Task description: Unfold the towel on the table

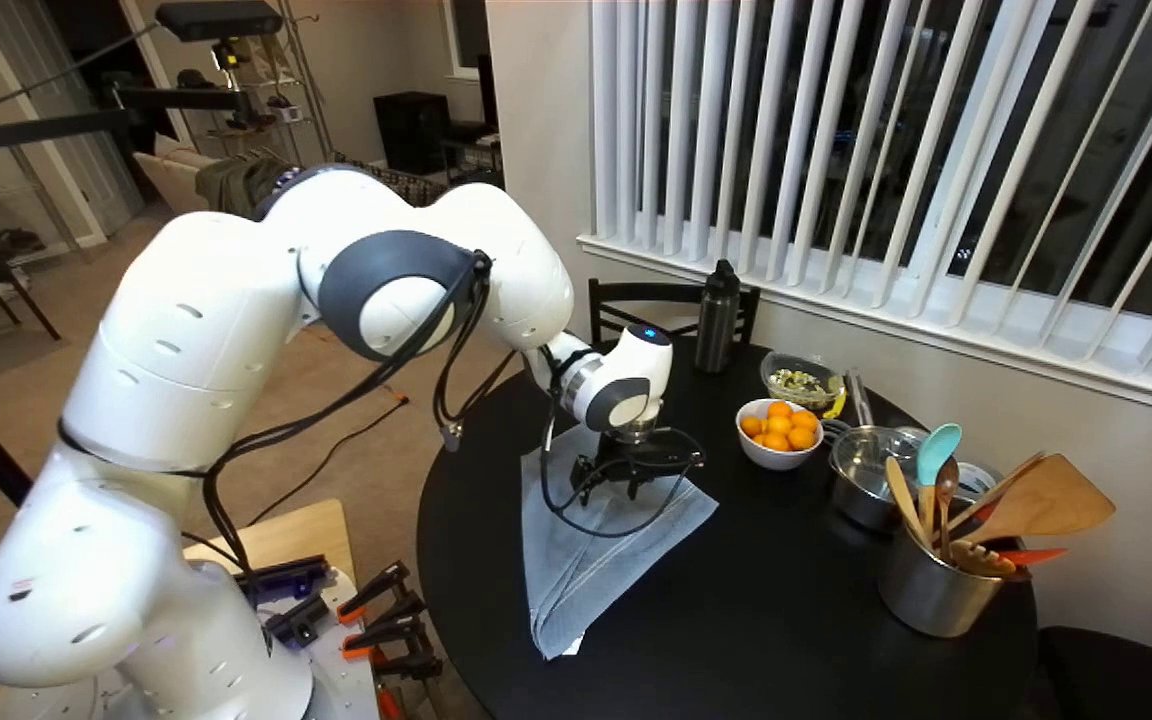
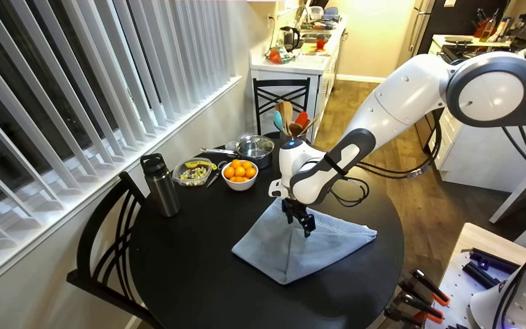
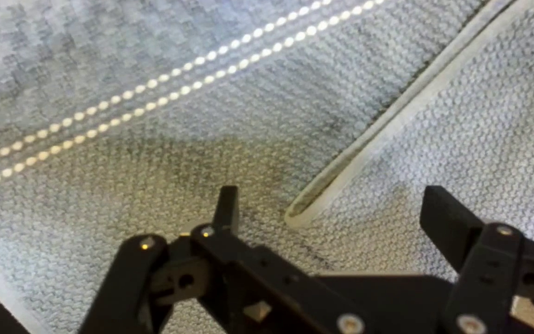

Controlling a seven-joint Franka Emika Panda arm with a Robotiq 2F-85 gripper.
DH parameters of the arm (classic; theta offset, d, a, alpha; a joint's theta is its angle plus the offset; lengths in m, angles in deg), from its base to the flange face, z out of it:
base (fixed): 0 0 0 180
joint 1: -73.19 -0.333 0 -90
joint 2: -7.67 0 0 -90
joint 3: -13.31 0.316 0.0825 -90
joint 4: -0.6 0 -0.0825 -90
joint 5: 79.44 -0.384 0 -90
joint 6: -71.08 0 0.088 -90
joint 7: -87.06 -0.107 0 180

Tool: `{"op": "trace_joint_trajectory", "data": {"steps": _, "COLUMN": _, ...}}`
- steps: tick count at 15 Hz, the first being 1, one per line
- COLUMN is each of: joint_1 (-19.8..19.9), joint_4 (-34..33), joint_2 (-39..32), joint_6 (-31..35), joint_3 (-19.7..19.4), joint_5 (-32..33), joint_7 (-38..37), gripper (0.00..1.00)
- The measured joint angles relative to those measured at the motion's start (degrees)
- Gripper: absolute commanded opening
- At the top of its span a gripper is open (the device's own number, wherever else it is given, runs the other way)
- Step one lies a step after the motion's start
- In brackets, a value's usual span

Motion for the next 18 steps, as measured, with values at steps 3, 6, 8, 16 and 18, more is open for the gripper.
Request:
{"op": "trace_joint_trajectory", "data": {"steps": 3, "joint_1": 1.1, "joint_4": -0.7, "joint_2": -0.9, "joint_6": 0.0, "joint_3": 1.1, "joint_5": -1.7, "joint_7": 3.2, "gripper": 1.00}}
{"op": "trace_joint_trajectory", "data": {"steps": 6, "joint_1": 1.5, "joint_4": -0.7, "joint_2": -1.0, "joint_6": -0.2, "joint_3": 1.4, "joint_5": -3.0, "joint_7": 4.9, "gripper": 0.84}}
{"op": "trace_joint_trajectory", "data": {"steps": 8, "joint_1": 1.5, "joint_4": -0.7, "joint_2": -1.0, "joint_6": -0.3, "joint_3": 1.4, "joint_5": -3.4, "joint_7": 5.4, "gripper": 0.69}}
{"op": "trace_joint_trajectory", "data": {"steps": 16, "joint_1": 1.5, "joint_4": -0.7, "joint_2": -1.0, "joint_6": -0.4, "joint_3": 1.4, "joint_5": -3.4, "joint_7": 6.1, "gripper": 0.16}}
{"op": "trace_joint_trajectory", "data": {"steps": 18, "joint_1": 1.5, "joint_4": -0.7, "joint_2": -0.9, "joint_6": -0.4, "joint_3": 1.4, "joint_5": -3.4, "joint_7": 6.1, "gripper": 0.03}}
